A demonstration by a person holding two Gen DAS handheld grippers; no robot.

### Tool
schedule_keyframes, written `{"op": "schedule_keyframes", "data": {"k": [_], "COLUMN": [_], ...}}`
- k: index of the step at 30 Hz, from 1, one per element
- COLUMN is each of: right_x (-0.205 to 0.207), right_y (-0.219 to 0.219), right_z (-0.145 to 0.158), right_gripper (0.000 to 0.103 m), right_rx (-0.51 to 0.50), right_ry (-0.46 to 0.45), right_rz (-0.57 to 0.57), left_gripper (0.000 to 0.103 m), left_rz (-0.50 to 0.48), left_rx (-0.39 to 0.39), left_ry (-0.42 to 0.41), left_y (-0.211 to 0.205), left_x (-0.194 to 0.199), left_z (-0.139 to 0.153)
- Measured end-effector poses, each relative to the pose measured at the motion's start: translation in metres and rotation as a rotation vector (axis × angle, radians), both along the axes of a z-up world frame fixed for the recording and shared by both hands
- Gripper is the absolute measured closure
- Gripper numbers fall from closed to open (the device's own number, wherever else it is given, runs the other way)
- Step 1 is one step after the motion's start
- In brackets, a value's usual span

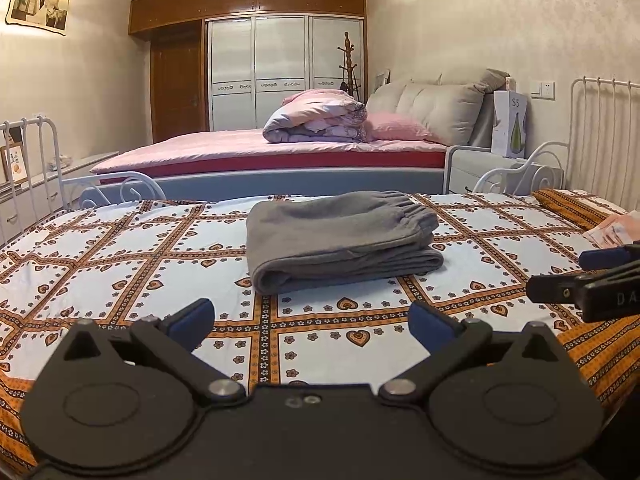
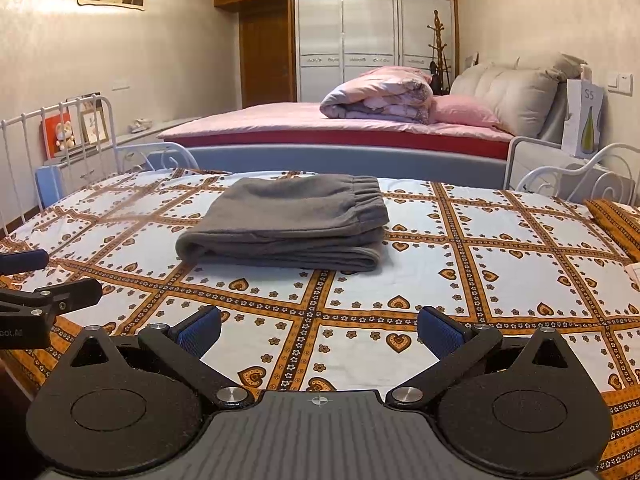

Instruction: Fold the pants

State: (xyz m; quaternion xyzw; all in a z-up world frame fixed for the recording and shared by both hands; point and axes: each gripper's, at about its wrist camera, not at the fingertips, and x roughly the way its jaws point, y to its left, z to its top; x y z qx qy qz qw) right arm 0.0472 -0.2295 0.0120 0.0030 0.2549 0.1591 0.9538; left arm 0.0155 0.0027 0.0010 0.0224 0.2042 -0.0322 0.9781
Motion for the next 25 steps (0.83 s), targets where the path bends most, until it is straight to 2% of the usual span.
{"op": "schedule_keyframes", "data": {"k": [15, 25], "right_x": [0.0005, 0.0026], "right_y": [-0.0025, -0.0033], "right_z": [0.0003, -0.0003], "right_gripper": [0.000, 0.000], "right_rx": [0.002, 0.006], "right_ry": [0.002, 0.007], "right_rz": [-0.010, -0.009], "left_gripper": [0.009, 0.007], "left_rz": [-0.016, -0.020], "left_rx": [0.013, 0.001], "left_ry": [-0.037, -0.060], "left_y": [-0.0010, -0.0004], "left_x": [-0.0032, -0.0052], "left_z": [0.0026, 0.0044]}}
